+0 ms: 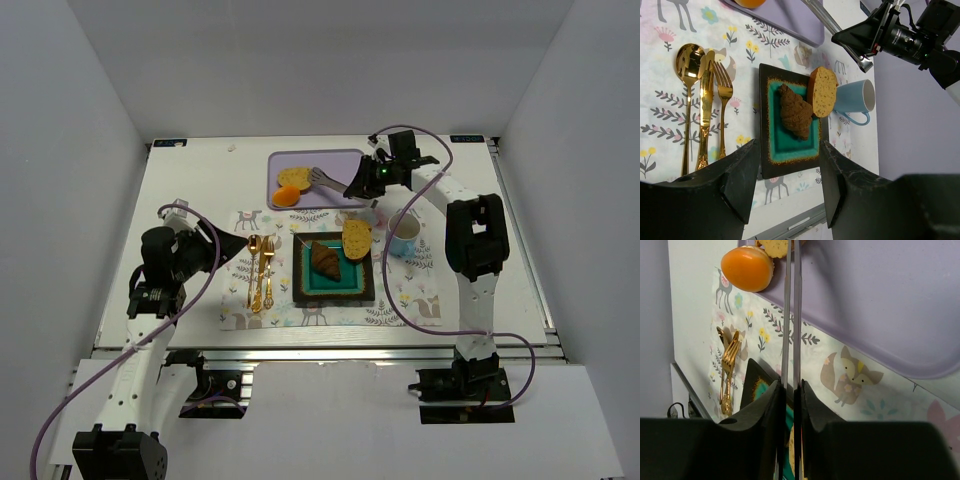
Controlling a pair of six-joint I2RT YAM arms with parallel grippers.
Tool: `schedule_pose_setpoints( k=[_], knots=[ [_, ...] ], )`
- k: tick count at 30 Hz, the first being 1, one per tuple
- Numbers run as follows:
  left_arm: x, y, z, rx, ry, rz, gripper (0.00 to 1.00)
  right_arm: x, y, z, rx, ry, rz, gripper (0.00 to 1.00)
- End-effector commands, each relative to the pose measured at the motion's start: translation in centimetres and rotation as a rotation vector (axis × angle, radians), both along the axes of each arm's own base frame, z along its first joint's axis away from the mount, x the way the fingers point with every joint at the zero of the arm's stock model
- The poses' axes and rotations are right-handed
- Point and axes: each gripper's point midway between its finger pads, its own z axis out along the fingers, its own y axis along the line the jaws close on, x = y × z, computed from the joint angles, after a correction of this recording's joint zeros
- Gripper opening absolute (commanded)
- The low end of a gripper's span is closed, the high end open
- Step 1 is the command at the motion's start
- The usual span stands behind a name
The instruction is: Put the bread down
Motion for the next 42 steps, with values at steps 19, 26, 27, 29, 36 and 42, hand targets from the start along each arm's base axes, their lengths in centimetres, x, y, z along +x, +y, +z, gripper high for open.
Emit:
schedule_pose_setpoints(
  k=[19,26,27,29,36,42],
  knots=[
    [-0.2,0.1,2.1,0.0,-0.068,0.009,0.6,-1.3,-5.9,11.6,0.154,-0.207,0.025,0.1],
    [-0.6,0.1,2.0,0.002,-0.078,0.003,0.6,-8.6,-6.7,12.8,0.129,-0.24,0.173,0.1],
    [-0.7,0.1,2.0,0.001,-0.079,0.002,0.6,-9.8,-7.0,13.7,0.105,-0.321,0.222,0.1],
    [-0.8,0.1,1.8,0.003,-0.076,0.0,0.6,-12.6,-7.7,12.6,0.073,-0.306,0.282,0.1],
    [-1.0,-0.4,1.2,-0.008,-0.077,-0.029,0.6,-20.9,-10.5,9.4,-0.064,-0.321,0.445,0.1],
    [-1.0,-0.8,0.7,-0.016,-0.073,-0.056,0.6,-23.8,-12.2,7.0,-0.156,-0.283,0.488,0.1]
  ],
)
